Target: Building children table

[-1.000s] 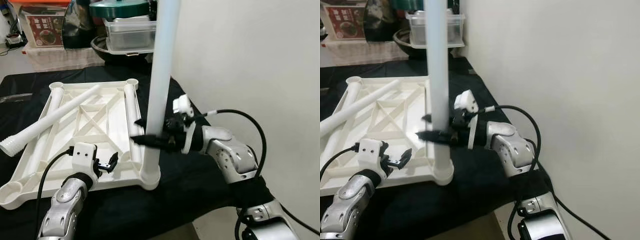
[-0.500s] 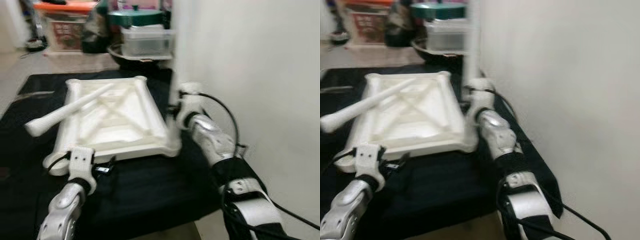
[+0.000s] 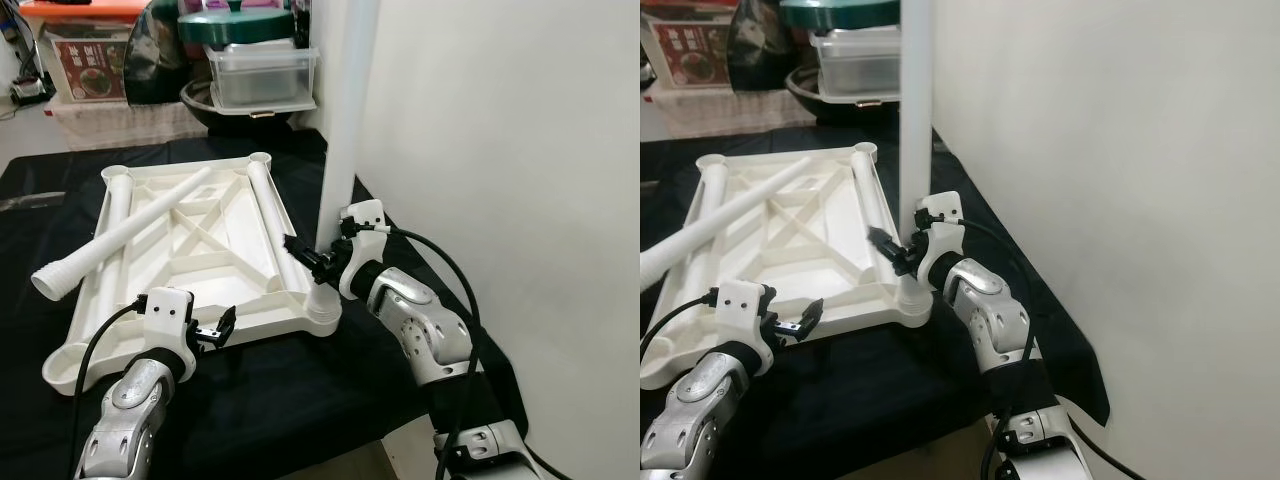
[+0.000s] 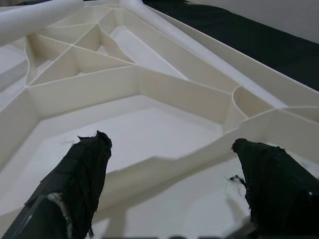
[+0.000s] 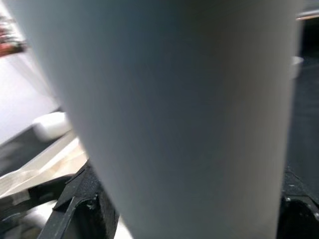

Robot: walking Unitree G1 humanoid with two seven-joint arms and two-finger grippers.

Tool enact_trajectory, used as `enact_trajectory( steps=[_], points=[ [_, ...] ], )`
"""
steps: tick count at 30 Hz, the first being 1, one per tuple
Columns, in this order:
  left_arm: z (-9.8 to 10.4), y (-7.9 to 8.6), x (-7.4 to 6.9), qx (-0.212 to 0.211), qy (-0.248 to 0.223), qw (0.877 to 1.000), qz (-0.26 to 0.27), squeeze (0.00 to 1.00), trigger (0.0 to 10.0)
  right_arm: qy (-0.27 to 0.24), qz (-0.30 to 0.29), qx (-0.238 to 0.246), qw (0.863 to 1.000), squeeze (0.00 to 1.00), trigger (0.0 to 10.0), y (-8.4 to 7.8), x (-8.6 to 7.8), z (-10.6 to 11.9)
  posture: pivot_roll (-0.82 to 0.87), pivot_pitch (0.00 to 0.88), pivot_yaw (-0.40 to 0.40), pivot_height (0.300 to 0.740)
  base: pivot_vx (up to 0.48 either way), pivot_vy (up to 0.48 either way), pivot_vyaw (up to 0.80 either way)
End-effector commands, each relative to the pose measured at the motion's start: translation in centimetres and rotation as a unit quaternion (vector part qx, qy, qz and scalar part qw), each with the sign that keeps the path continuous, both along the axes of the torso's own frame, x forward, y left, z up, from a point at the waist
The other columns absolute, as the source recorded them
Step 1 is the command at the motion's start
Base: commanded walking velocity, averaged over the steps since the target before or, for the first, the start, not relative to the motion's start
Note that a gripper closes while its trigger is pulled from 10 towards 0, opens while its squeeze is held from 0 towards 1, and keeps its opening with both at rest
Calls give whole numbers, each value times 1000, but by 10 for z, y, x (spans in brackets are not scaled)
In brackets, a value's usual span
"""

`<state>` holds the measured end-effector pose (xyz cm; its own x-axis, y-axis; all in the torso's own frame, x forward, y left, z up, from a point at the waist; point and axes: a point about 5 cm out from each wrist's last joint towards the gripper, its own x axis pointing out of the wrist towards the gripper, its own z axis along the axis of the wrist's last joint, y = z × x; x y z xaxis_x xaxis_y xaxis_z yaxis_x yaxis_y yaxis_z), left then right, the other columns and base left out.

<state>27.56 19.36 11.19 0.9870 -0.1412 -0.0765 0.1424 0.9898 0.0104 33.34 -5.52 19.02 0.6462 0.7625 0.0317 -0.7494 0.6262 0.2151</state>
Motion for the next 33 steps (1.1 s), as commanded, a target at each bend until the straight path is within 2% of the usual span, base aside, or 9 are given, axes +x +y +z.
enact_trajectory(
  steps=[1,8,13,18,22,28,31,32,33],
  points=[
    [-6,2,-2,3,15,1000,1,0,10000,-50,187,10,981,0,10000,16,-27,17,48,0,-73,740,0,0,0],
    [-6,2,-2,2,14,1000,4,0,10000,-90,316,-40,944,0,10000,15,-47,10,63,0,-89,740,0,0,0],
    [-7,4,-4,3,15,1000,8,0,10000,-75,272,-50,958,0,0,23,-33,1,74,0,-96,740,0,0,0],
    [-9,4,-6,4,19,1000,9,0,10000,23,-24,-87,996,0,0,12,16,-19,66,0,-88,740,0,0,0],
    [-10,1,-4,4,20,1000,7,0,10000,96,-226,-113,963,0,0,-18,28,-41,65,0,-86,740,0,0,0],
    [-9,0,-2,5,20,1000,1,0,10000,110,-259,-122,952,0,0,-17,16,-49,54,0,-72,740,0,0,0],
    [-9,0,-2,6,21,1000,0,0,10000,101,-236,-126,958,0,3373,-10,15,-47,52,0,-67,740,0,0,0],
    [-9,1,-2,7,21,1000,0,0,10000,88,-218,-107,966,0,10000,-7,16,-41,49,0,-64,740,0,0,0],
    [-10,1,-1,7,21,1000,0,0,10000,79,-208,-92,971,0,10000,-5,17,-37,49,0,-64,740,0,0,0]
  ],
)
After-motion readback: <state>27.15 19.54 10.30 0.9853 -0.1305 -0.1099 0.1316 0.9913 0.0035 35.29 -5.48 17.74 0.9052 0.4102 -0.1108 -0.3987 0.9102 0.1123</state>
